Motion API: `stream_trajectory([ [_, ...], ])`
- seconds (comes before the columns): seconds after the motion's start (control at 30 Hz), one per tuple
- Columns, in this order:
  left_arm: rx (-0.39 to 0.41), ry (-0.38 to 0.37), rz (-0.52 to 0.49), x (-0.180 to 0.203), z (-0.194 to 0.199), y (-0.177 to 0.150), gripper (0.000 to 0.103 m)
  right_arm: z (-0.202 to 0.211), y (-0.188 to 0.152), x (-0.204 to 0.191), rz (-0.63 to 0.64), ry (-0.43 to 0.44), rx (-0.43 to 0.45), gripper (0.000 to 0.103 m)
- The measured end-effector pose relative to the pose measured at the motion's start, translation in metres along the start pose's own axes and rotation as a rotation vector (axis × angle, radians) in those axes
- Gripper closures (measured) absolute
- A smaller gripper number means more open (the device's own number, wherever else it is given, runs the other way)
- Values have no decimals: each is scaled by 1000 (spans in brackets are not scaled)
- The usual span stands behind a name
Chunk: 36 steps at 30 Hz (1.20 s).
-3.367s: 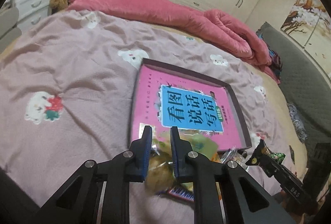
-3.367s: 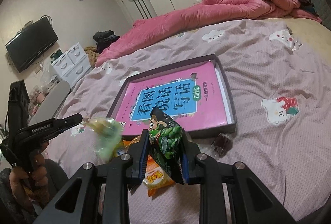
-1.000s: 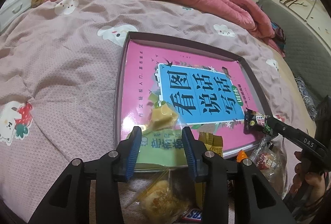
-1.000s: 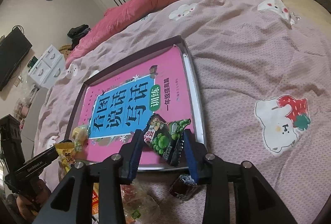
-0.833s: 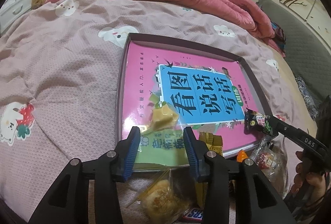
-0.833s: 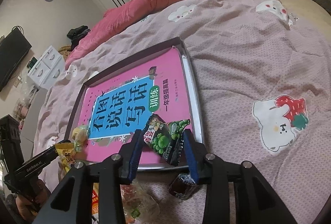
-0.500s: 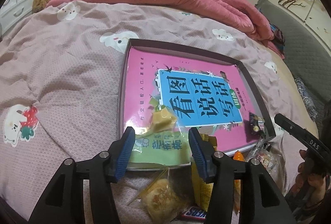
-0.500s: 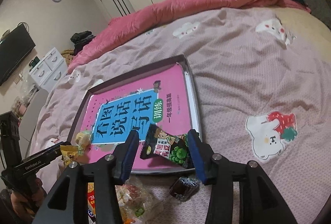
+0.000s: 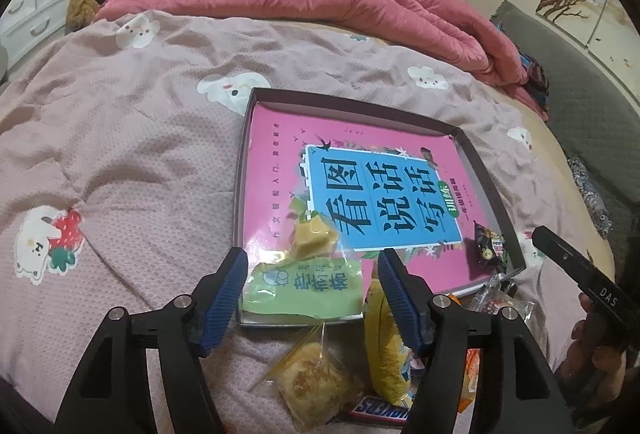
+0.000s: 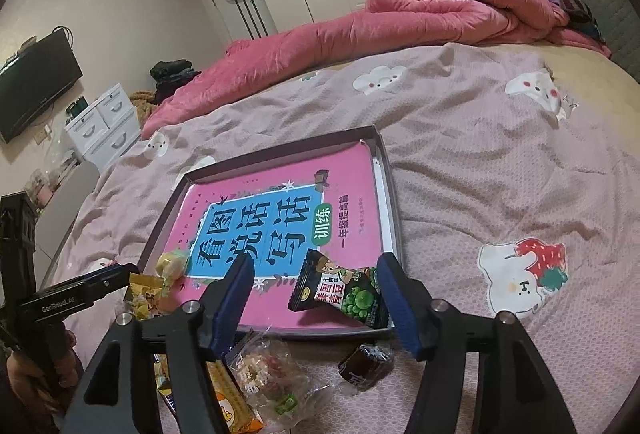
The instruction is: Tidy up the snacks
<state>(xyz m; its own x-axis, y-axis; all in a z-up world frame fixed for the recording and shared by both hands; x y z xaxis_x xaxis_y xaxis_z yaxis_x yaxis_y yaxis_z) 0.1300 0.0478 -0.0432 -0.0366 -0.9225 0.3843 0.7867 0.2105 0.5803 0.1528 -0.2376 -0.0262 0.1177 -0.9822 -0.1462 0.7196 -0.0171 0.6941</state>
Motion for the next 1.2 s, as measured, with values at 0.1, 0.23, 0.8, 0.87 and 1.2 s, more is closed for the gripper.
stream_trajectory([
  [0.1, 8, -1, 2, 0, 3, 0, 31, 3, 0, 0, -1, -3, 11, 36],
  [0.23, 19, 1, 8, -2, 8, 1, 29, 6, 1, 0, 3, -6, 24, 34],
  [0.8, 56, -6, 18, -4, 30, 3, 28, 20, 2, -3, 13, 1, 66, 31],
  [0.87, 59, -8, 19, -3, 33, 2, 28, 22, 2, -3, 14, 4, 67, 31],
  [1.2, 58, -11, 17, 1, 43, -1, 25, 37, 2, -3, 22, 2, 87, 26],
])
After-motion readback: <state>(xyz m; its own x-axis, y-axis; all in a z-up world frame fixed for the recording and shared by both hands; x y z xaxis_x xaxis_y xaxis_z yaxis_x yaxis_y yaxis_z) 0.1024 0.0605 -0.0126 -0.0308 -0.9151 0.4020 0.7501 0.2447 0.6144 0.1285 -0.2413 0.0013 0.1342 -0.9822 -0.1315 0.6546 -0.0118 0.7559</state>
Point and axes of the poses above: each gripper's, at about its wrist camera, not at the fingertips, and z roughly against the way its jaws point, x to its right, y to its top, the point moved 1 cm from there along -z, roughly the way its jaws point, and after that the axes turned 10 degrees about -y, right-handed, at the moved point
